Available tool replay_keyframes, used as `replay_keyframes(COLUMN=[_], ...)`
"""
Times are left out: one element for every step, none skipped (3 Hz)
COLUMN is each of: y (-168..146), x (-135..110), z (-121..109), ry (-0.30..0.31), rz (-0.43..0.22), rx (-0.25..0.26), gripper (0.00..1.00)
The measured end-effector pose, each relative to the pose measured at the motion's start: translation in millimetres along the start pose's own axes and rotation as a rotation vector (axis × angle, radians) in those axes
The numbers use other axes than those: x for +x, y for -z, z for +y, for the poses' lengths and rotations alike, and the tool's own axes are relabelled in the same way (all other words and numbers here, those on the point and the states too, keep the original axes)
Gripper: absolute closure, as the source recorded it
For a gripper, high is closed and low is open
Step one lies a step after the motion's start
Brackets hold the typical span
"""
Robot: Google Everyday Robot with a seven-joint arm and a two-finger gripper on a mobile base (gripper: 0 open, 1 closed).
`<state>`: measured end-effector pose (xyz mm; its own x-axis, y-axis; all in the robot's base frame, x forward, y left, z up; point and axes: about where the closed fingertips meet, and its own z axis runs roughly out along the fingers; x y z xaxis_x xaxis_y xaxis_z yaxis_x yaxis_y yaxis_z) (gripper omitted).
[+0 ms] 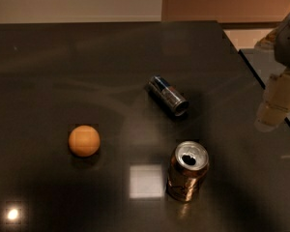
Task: Place redbull can upright
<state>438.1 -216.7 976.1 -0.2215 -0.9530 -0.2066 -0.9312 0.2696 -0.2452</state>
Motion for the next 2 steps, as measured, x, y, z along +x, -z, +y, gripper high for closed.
replay_keyframes(y=[0, -2], x=[0, -11], z=[0, -6], ry=[0.000, 0.058], rz=[0.000, -0.015], rx=[0.000, -0.006], gripper=[0.00, 0.00])
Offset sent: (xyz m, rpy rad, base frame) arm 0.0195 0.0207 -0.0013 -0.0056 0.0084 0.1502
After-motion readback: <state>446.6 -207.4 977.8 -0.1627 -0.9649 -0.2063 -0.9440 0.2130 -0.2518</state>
